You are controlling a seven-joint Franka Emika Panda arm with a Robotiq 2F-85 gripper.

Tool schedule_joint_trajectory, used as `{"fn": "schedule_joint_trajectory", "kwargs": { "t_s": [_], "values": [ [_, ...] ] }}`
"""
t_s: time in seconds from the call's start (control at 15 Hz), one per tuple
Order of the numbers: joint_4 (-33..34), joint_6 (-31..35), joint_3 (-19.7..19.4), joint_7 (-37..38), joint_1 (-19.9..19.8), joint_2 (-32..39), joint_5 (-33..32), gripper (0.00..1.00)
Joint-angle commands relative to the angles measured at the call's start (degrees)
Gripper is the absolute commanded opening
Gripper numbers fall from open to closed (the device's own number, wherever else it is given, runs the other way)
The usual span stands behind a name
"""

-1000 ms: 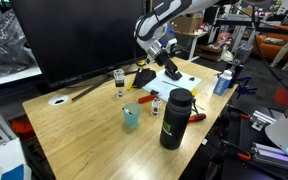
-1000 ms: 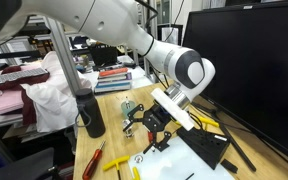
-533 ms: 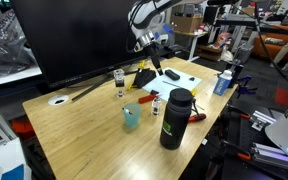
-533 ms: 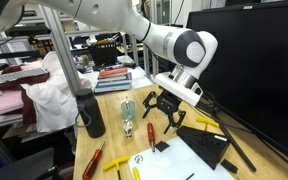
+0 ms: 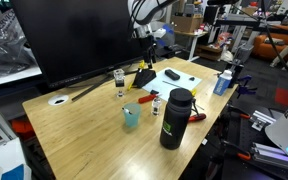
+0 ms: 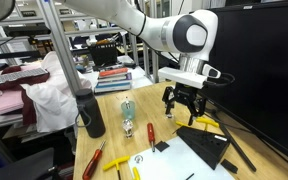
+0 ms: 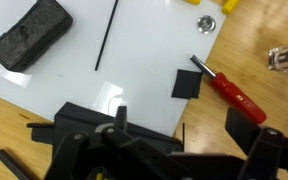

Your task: Take one wrench from the tool holder and put it on the board

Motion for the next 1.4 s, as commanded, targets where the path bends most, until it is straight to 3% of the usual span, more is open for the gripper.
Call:
{"fn": "schedule_joint_trajectory", "kwargs": {
  "t_s": [0.0, 0.2, 0.27, 0.73, 1.33],
  "values": [
    [-3.7, 4.8, -2.1, 9.8, 0.5, -1.8, 1.4, 1.00],
    [-6.3, 8.5, -2.7, 16.8, -0.2, -3.2, 4.6, 1.00],
    [-1.8, 5.0, -2.7, 13.1, 0.2, -0.1, 2.9, 1.00],
    [-1.8, 5.7, -2.7, 13.9, -0.1, 0.3, 3.9, 1.00],
    [-2.1, 16.4, -4.8, 27.0, -2.1, 0.3, 11.7, 1.00]
  ]
}}
